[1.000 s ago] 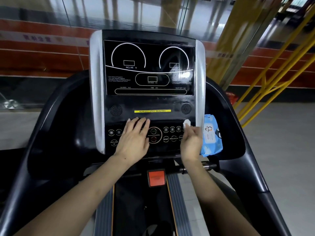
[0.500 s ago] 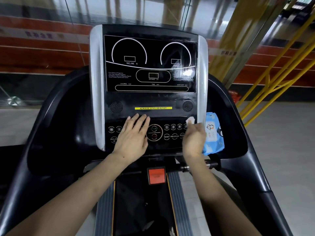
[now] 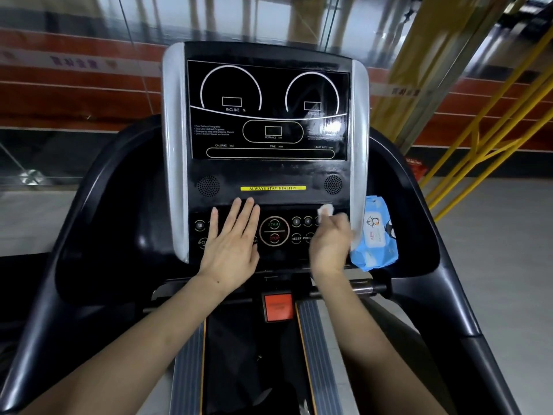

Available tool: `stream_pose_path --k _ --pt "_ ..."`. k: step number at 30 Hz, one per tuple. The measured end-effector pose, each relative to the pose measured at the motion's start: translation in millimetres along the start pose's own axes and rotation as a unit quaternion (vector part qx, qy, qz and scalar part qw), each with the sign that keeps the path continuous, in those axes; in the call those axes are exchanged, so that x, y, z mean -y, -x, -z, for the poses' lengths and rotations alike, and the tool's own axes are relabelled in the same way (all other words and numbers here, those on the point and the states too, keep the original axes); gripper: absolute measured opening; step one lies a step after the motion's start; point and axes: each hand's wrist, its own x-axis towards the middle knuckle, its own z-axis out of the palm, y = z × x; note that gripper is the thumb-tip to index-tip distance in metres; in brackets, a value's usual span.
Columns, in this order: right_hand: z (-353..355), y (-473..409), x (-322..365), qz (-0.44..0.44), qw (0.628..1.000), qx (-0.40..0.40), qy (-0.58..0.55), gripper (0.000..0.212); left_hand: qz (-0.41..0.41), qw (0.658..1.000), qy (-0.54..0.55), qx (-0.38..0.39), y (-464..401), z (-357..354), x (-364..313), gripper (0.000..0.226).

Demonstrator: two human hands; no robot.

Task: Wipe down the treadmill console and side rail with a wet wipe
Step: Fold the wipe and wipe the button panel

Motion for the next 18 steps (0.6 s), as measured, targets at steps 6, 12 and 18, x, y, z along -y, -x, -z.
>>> stream_pose_path --k 6,12,18 --pt "-2.2 7.9 4.2 0.128 0.99 0.033 0.042 0.028 -0.002 1.0 -0.004 0.012 0.6 -0.4 1.6 0.083" --pt "9.0 -9.6 -26.2 -0.014 0.993 -0.009 0.115 0.027 -0.011 1.0 -0.002 0.014 1.8 -0.3 0.9 0.081" --pt "-12.4 46.3 13.6 0.199 0.975 0.054 0.078 0.04 -0.003 1.0 -0.005 0.014 1.6 -4.5 -1.9 0.084"
